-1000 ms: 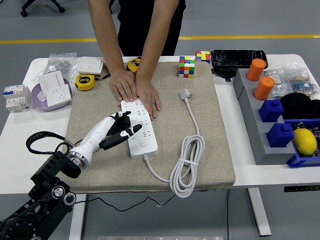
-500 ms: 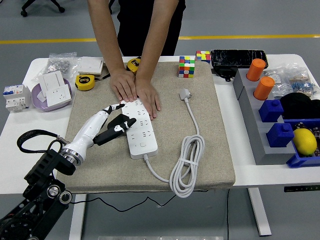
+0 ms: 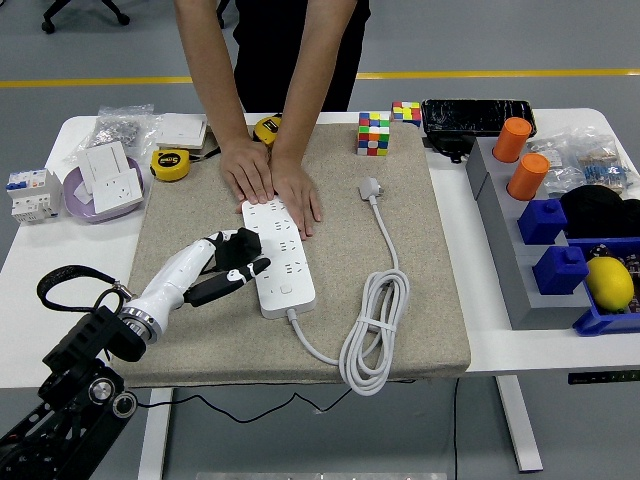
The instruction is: Pick up the plug,place it near the board,insert it into the board,press the button
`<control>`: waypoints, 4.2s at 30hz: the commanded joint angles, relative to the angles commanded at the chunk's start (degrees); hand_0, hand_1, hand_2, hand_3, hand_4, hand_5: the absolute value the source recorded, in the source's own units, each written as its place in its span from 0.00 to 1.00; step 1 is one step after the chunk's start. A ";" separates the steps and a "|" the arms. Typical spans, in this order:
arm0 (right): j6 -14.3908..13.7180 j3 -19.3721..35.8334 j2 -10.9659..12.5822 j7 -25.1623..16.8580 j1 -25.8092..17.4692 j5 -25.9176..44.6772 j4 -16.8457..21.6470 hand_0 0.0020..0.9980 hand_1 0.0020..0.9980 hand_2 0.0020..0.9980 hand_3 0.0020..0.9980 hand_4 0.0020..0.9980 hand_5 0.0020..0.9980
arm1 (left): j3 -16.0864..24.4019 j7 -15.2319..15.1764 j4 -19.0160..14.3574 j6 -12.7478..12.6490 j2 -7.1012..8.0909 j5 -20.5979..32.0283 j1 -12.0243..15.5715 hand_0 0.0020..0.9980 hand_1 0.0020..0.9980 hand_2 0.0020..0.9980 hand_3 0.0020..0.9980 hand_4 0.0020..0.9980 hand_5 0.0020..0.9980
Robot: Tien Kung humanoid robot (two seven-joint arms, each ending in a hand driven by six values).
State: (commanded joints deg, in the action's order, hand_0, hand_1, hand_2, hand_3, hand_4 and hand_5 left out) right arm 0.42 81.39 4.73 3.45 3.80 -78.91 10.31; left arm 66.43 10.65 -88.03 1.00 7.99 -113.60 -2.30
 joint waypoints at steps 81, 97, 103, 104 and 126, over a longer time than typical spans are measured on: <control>0.02 -0.39 0.45 0.14 0.14 0.24 0.00 0.86 0.77 0.76 0.79 1.00 0.87 | -5.92 2.43 1.24 1.31 1.21 -13.08 -4.40 1.00 0.97 0.89 0.86 1.00 1.00; 0.02 -0.62 0.53 0.17 0.12 0.23 0.00 0.86 0.77 0.76 0.79 1.00 0.86 | -6.33 2.13 -8.26 0.81 2.22 -10.86 -3.74 1.00 0.96 0.89 0.86 1.00 1.00; -0.01 -0.99 0.58 0.11 0.12 0.46 0.00 0.86 0.77 0.76 0.79 1.00 0.86 | -8.65 9.44 -13.90 9.88 3.34 -13.69 -2.97 0.74 0.74 0.75 0.86 0.97 0.71; -0.01 -1.01 0.59 0.11 0.12 0.47 0.00 0.86 0.77 0.76 0.79 1.00 0.86 | -8.91 10.76 -13.90 11.85 3.52 -14.17 -2.86 0.74 0.74 0.75 0.86 0.97 0.71; -0.03 -0.97 0.63 0.16 0.20 0.55 0.00 0.86 0.77 0.76 0.79 1.00 0.87 | -11.93 16.30 -13.90 20.30 3.85 -16.07 -4.33 0.18 0.04 0.16 0.86 0.55 0.14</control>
State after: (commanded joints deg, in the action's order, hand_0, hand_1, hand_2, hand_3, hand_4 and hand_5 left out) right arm 0.39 80.43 5.36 3.61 4.00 -78.36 10.31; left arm 54.50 26.95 -101.93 21.30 11.84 -129.67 -6.63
